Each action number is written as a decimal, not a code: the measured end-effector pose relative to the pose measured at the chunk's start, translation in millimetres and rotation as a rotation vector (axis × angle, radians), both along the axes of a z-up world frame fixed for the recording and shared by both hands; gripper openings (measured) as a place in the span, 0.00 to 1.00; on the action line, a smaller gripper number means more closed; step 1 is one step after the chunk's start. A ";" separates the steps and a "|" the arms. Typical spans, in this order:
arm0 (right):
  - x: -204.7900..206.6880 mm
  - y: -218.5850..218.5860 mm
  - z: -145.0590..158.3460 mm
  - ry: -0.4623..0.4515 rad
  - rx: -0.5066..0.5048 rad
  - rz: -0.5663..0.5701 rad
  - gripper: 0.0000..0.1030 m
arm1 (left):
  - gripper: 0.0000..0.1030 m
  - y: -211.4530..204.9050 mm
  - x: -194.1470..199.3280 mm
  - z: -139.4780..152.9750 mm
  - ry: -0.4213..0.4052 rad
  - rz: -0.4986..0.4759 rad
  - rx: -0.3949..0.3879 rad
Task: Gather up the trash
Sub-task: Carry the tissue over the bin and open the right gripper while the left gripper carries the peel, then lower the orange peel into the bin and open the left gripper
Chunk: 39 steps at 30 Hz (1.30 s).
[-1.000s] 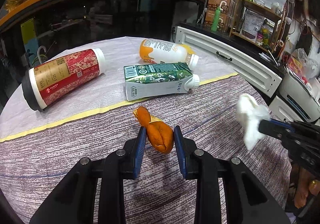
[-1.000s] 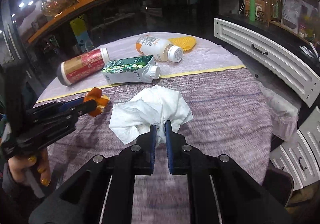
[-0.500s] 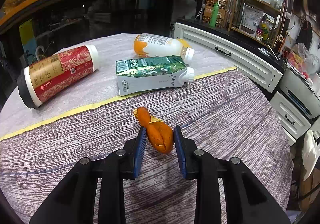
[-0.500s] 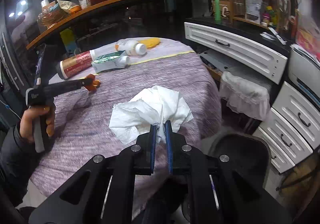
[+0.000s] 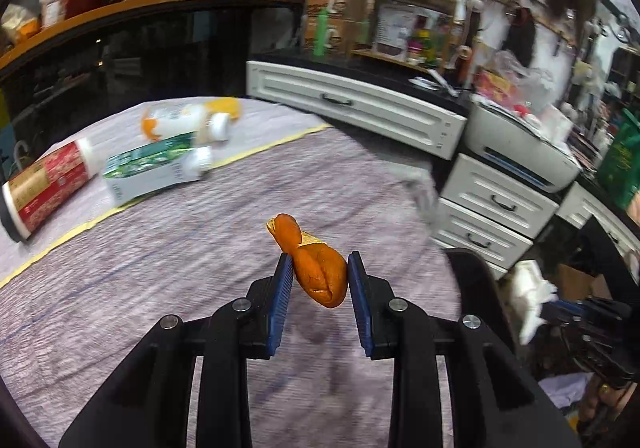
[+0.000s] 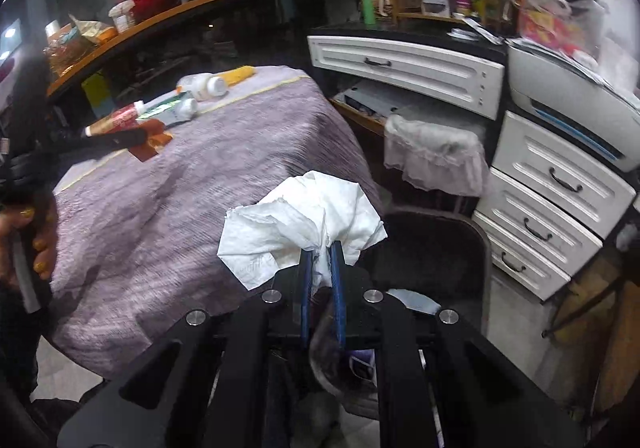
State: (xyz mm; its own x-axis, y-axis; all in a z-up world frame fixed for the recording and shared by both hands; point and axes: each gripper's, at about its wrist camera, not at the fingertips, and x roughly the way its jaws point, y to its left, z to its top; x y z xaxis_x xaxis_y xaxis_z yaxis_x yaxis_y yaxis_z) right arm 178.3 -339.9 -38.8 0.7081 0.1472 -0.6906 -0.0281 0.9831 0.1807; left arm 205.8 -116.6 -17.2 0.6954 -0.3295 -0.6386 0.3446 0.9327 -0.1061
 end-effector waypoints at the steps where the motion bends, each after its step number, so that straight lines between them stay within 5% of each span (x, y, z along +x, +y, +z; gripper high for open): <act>1: -3.0 -5.0 -3.4 0.006 0.002 -0.012 0.10 | 0.28 -10.3 -5.2 2.2 -0.006 -0.024 -0.005; 11: -7.3 -42.8 -45.7 0.092 0.001 -0.117 0.10 | 0.28 -92.1 -38.0 -5.2 0.000 -0.195 -0.009; 26: 1.4 -73.2 -110.6 0.205 0.058 -0.199 0.11 | 0.28 -162.3 -52.1 -61.2 0.099 -0.317 0.073; 28: 2.3 -74.5 -116.2 0.217 0.075 -0.205 0.21 | 0.28 -170.2 -52.8 -67.8 0.105 -0.331 0.086; 31: -1.8 -79.1 -114.9 0.202 0.056 -0.237 0.58 | 0.28 -177.1 -53.0 -78.1 0.120 -0.351 0.101; 39: -12.2 -101.2 -89.0 0.131 0.021 -0.309 0.68 | 0.28 -187.2 -52.6 -100.9 0.164 -0.378 0.133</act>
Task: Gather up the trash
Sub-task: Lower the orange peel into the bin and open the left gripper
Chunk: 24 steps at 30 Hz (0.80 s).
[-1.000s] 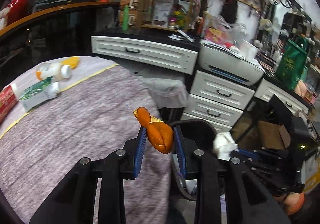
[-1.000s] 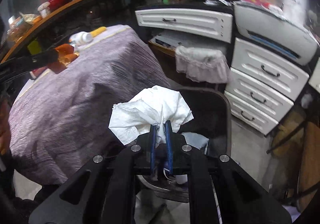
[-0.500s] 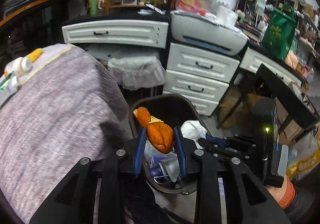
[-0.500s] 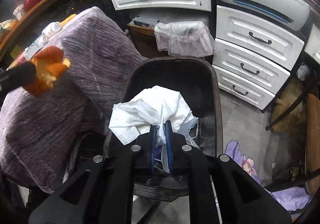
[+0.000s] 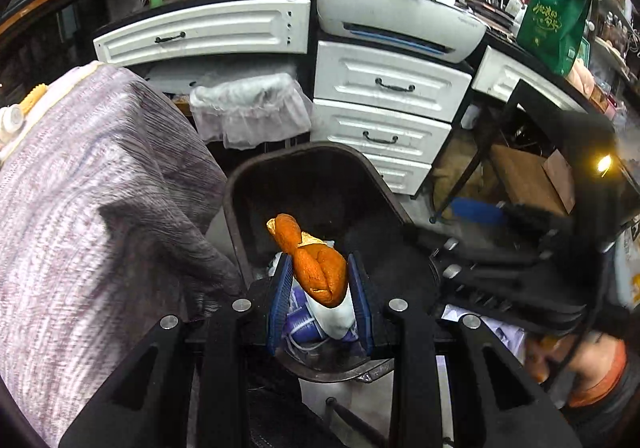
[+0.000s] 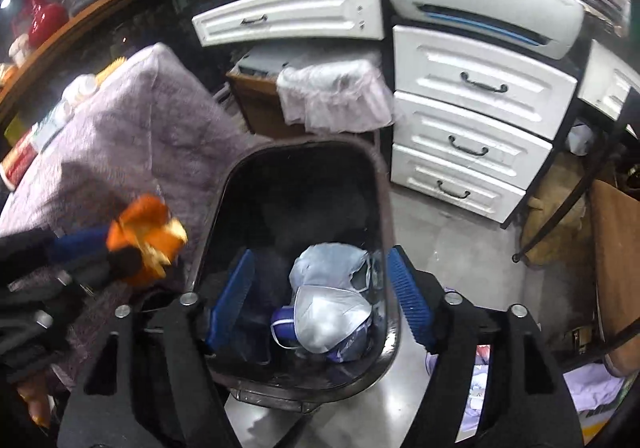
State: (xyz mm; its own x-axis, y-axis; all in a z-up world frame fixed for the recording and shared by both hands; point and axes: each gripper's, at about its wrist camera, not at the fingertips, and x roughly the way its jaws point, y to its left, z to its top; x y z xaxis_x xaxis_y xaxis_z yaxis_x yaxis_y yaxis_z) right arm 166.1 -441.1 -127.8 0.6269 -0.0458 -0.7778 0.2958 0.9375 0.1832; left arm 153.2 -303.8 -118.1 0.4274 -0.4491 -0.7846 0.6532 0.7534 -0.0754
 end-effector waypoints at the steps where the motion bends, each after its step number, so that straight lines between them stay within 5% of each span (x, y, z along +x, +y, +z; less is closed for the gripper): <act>1: -1.6 -3.2 2.8 -0.006 -0.001 -0.009 0.69 | 0.28 -1.9 -0.4 -2.8 0.005 -0.007 0.002; 24: -22.8 -33.3 40.3 -0.103 -0.025 -0.125 0.71 | 0.28 -43.6 10.2 -43.4 0.049 -0.066 0.078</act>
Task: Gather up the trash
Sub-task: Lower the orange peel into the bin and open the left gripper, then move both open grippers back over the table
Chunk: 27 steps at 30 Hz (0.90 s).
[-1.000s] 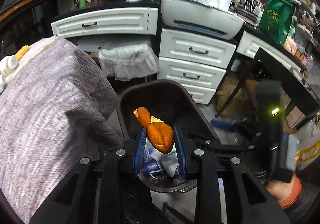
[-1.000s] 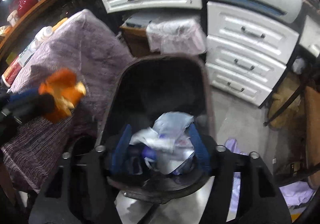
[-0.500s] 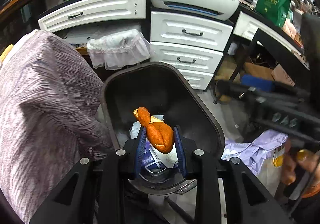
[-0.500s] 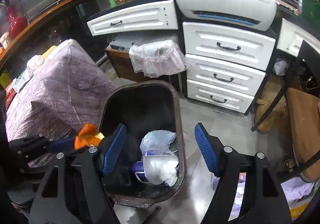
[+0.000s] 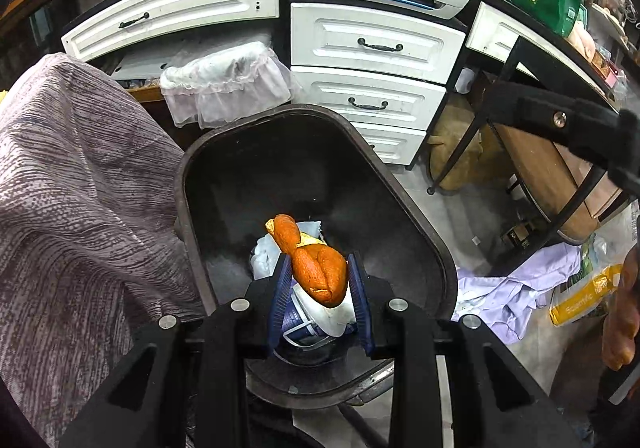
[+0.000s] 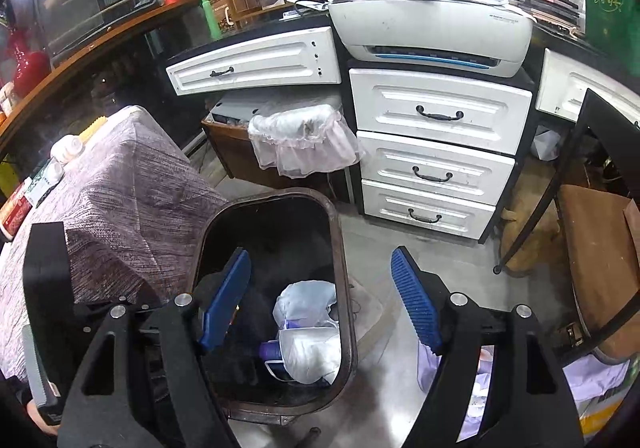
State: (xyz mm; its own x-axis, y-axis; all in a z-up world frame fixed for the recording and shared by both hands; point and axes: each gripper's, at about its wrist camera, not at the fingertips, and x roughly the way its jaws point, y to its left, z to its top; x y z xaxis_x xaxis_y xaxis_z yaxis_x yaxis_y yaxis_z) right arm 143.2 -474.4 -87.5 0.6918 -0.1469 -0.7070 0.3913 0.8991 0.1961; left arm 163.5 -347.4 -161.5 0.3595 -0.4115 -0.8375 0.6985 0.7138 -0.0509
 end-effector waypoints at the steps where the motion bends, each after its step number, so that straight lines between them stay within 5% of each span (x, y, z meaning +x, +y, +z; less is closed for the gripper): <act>1: -0.2 0.1 0.4 -0.002 0.002 -0.001 0.71 | 0.30 -0.2 -0.1 -0.2 0.000 0.001 -0.002; 5: -1.1 0.5 1.0 -0.004 -0.001 -0.001 0.71 | 0.39 1.1 1.2 0.4 -0.005 0.003 -0.002; 8: -1.6 1.9 4.1 -0.009 -0.007 0.003 0.73 | 0.61 5.0 1.2 4.6 -0.018 0.015 -0.023; 27: -2.5 28.2 52.0 -0.126 0.025 0.129 0.85 | 0.82 63.2 -29.2 72.8 -0.100 -0.025 -0.154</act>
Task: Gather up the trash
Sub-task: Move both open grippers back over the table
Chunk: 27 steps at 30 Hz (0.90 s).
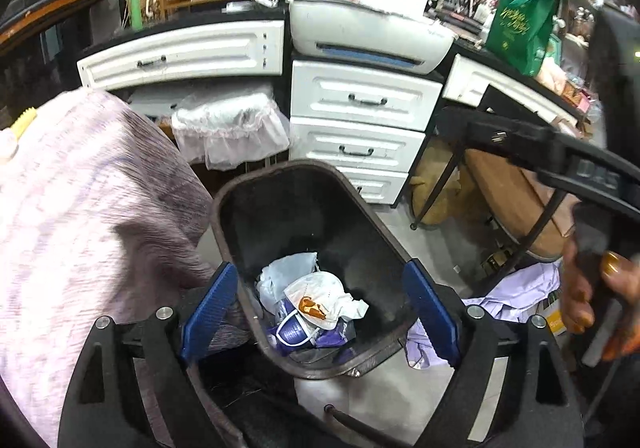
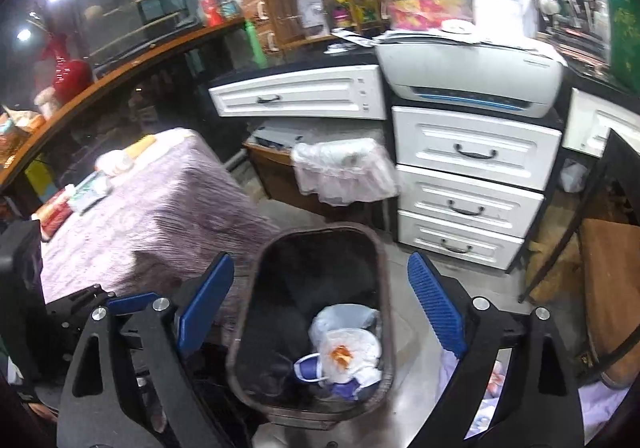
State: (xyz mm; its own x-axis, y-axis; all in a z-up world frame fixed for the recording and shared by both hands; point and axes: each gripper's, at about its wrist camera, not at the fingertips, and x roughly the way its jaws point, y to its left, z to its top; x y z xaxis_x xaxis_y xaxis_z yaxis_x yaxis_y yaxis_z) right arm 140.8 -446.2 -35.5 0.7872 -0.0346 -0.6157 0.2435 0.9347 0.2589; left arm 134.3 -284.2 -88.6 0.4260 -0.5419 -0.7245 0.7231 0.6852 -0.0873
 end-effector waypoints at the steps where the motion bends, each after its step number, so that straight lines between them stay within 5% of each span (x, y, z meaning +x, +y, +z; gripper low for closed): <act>1: 2.0 2.8 1.6 -0.004 0.011 0.019 0.86 | 0.83 7.1 -2.7 6.1 -0.013 -0.008 -0.006; 8: 32.3 51.9 12.3 0.004 0.002 0.194 0.86 | 0.84 53.7 -1.8 29.9 -0.045 0.004 -0.018; 16: 76.1 116.1 22.1 0.004 0.034 0.341 0.86 | 0.87 126.4 20.4 44.4 -0.067 0.161 -0.022; 27: 122.9 180.2 18.3 0.054 0.041 0.467 0.86 | 0.90 231.5 83.4 78.0 -0.192 0.300 0.084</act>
State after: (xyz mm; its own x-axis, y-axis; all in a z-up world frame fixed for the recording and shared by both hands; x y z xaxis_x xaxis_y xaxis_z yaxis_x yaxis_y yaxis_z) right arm 263.7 -266.0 -17.2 0.6797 0.3405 -0.6496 -0.1863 0.9368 0.2962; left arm 217.7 -52.7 -10.6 0.6896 -0.3142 -0.6525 0.4869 0.8681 0.0966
